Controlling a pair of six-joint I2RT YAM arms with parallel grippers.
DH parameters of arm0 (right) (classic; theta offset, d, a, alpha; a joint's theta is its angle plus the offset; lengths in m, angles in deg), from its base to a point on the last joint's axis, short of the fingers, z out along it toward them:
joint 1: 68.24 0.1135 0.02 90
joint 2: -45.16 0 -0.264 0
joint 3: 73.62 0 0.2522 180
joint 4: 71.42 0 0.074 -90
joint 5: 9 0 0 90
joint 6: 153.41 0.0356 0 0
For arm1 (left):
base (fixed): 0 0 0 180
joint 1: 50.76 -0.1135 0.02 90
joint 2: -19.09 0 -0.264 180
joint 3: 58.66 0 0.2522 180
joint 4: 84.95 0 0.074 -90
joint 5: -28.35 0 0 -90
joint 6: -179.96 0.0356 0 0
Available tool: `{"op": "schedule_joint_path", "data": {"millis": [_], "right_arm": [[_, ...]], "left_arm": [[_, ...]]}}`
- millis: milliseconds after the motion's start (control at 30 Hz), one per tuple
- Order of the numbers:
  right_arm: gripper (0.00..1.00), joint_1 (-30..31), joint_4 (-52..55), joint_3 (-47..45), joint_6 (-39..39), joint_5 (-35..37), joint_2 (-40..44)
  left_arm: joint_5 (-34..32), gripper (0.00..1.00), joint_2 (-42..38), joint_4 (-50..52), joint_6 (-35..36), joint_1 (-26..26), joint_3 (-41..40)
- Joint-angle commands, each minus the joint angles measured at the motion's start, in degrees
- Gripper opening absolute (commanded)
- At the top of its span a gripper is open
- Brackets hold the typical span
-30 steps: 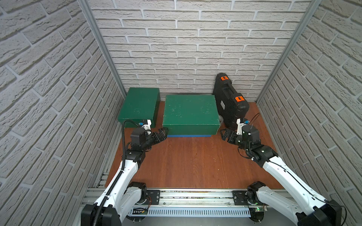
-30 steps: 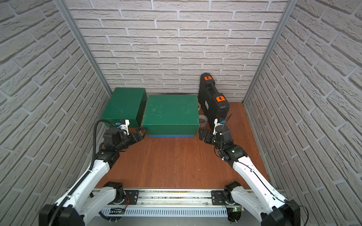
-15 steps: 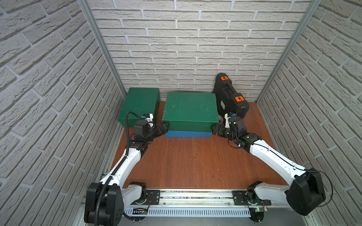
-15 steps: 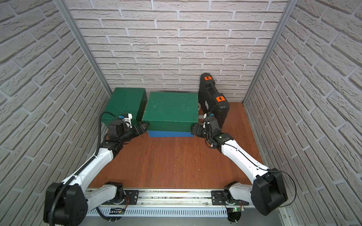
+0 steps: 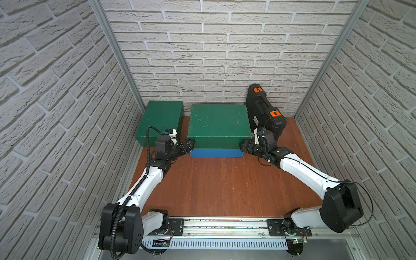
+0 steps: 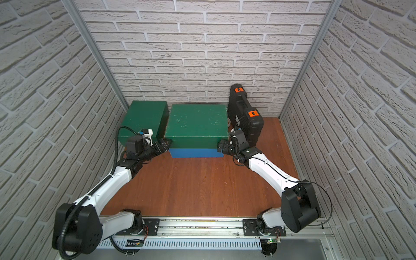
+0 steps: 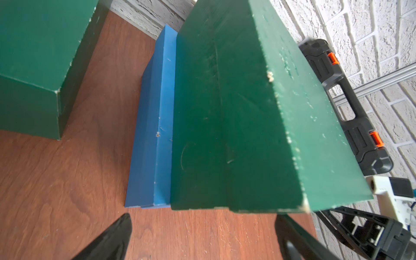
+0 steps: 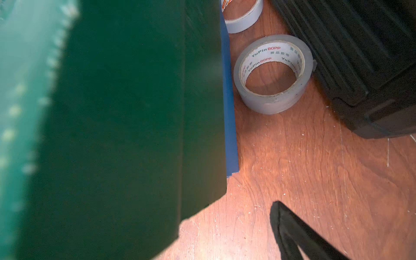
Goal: Stack the shoeboxes
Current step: Move the shoebox to the shoebox.
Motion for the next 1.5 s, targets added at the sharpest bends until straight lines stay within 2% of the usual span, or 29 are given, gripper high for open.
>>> {"op": "schedule_joint_path", "data": {"millis": [0, 333, 567, 700, 900, 1067, 1167, 1300, 1467], "right_arm": [[0.98, 0.19, -1.77, 1.63, 0.02, 0.38, -0.20], [0.99, 0.28, -1.26, 1.34, 0.09, 0.48, 1.18], [0.98, 0.11, 0.35, -0.69, 0.09, 1.69, 9.19], [0.98, -1.21, 2.22, 2.44, 0.08, 0.30, 10.39], [0.98, -3.79, 3.74, 15.19, 0.30, -4.14, 0.77], [0.98, -6.06, 3.43, 25.51, 2.29, -10.82, -10.07], [0.98, -6.62, 3.30, 29.78, 2.83, -11.74, -15.05], [0.98, -7.70, 5.29, 35.45, 3.32, -13.07, -21.52], [0.99, -8.86, 3.51, 39.77, 3.37, -18.16, -27.07]], "left_arm": [[-1.18, 0.98, 1.53, -0.66, 1.24, -0.37, 2.23], [0.31, 0.98, 2.99, -0.71, 0.72, -0.89, 2.75], [1.91, 0.98, -4.78, -2.08, 0.72, -1.00, 0.09], [0.97, 0.98, -9.96, -2.84, 0.24, -1.42, -0.56], [0.28, 0.98, -9.95, -4.07, 0.18, -2.87, 2.56], [3.66, 0.98, -3.60, -5.92, -1.34, -5.57, 7.71], [6.38, 0.98, 0.02, -8.75, -2.67, -6.66, 9.74], [7.91, 0.98, 4.70, -11.30, -3.69, -6.87, 12.38], [13.04, 0.98, 12.22, -16.67, -6.75, -6.80, 15.36]]}}
